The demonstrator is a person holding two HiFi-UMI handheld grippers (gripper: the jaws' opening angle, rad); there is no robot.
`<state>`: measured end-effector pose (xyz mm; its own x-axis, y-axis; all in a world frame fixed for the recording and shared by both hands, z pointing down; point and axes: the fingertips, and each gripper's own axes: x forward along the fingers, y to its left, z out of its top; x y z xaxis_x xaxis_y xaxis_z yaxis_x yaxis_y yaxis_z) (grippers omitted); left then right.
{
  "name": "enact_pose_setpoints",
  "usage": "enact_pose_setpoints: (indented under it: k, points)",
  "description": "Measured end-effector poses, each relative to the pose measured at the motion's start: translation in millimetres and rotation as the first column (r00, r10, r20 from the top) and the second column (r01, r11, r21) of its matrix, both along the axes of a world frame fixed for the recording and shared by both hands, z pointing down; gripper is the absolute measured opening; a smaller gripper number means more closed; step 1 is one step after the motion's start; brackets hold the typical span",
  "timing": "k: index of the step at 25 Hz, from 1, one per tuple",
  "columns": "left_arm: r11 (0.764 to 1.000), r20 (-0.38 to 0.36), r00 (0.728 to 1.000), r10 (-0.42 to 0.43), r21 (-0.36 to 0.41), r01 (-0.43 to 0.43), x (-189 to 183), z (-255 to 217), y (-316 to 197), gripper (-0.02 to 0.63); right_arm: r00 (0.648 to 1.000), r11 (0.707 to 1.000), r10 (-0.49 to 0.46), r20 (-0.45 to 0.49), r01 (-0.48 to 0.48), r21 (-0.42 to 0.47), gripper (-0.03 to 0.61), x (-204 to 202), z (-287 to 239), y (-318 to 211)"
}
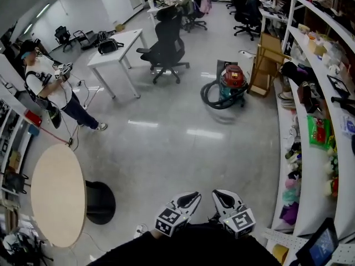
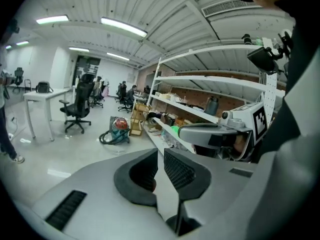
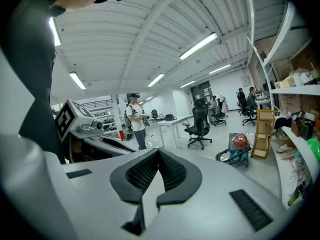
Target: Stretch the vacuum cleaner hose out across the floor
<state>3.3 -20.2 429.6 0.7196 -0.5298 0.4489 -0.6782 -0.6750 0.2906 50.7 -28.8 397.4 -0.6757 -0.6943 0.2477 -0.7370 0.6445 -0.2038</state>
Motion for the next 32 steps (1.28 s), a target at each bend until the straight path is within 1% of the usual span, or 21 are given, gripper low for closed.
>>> enact_pose_setpoints:
  k: [3, 6, 10, 13, 16, 19, 21, 24, 26, 27, 29, 32]
  points:
    - [0.999, 0.035, 0.999, -0.016, 0.029, 0.015, 21.1, -5.5, -18.9, 0.054, 0.998, 0.999, -0.048, 0.036, 0.048, 0.004, 0.005, 12.6, 1.7, -19.3]
    - [1.0, 0.053, 0.999, -0.01, 0.01, 0.009, 44.1, -0.6, -28.9, 0.054, 0.996, 0.998, -0.066, 0.064, 0.067, -0.015, 0.005, 28.5, 6.9, -35.2]
    - [1.0, 0.069, 0.998, -0.003, -0.015, 0.005, 59.3, 5.0, -47.2, 0.054, 0.994, 0.998, -0.039, 0.101, 0.044, -0.051, 0.005, 48.1, 13.9, -58.7]
    - [0.999, 0.071, 0.997, 0.01, -0.037, -0.007, 67.9, 10.0, -67.3, 0.054, 0.995, 0.996, -0.01, 0.097, 0.019, -0.085, 0.005, 59.6, 19.3, -80.3]
    - [0.998, 0.062, 0.997, 0.039, -0.05, -0.036, 73.0, 15.3, -92.7, 0.054, 0.996, 0.995, 0.016, 0.093, -0.007, -0.095, 0.005, 64.6, 26.4, -104.7]
    - [0.996, 0.033, 0.996, 0.081, -0.052, -0.079, 78.4, 21.8, -129.9, 0.054, 0.996, 0.992, 0.069, 0.049, -0.063, -0.112, 0.005, 71.5, 28.9, -140.1]
    - [0.995, -0.001, 0.996, 0.086, -0.051, -0.086, 74.4, 20.6, -166.9, 0.054, 0.993, 0.987, 0.115, 0.004, -0.114, -0.111, 0.005, 75.1, 28.4, -167.4]
    - [0.993, -0.069, 0.992, 0.11, -0.037, -0.113, 63.2, 7.9, -219.9, 0.054, 0.98, 0.977, 0.197, -0.035, -0.199, -0.081, 0.005, 73.1, 19.5, -209.2]
    - [0.989, -0.104, 0.985, 0.141, -0.035, -0.145, 59.2, 5.1, -244.9, 0.054, 0.969, 0.964, 0.244, -0.046, -0.248, -0.1, 0.005, 66.6, 15.1, -232.7]
    - [0.986, -0.121, 0.981, 0.154, -0.045, -0.161, 56.7, 7.0, -253.6, 0.054, 0.966, 0.959, 0.254, -0.049, -0.258, -0.115, 0.005, 61.0, 15.9, -241.4]
    - [0.981, -0.15, 0.974, 0.172, -0.067, -0.184, 48.0, 14.8, -269.8, 0.054, 0.968, 0.96, 0.242, -0.064, -0.248, -0.131, 0.005, 47.2, 24.5, -256.0]
    - [0.981, -0.17, 0.973, 0.153, -0.096, -0.171, 29.8, 27.1, -298.3, 0.054, 0.97, 0.96, 0.228, -0.09, -0.239, -0.149, 0.005, 35.4, 36.4, -280.4]
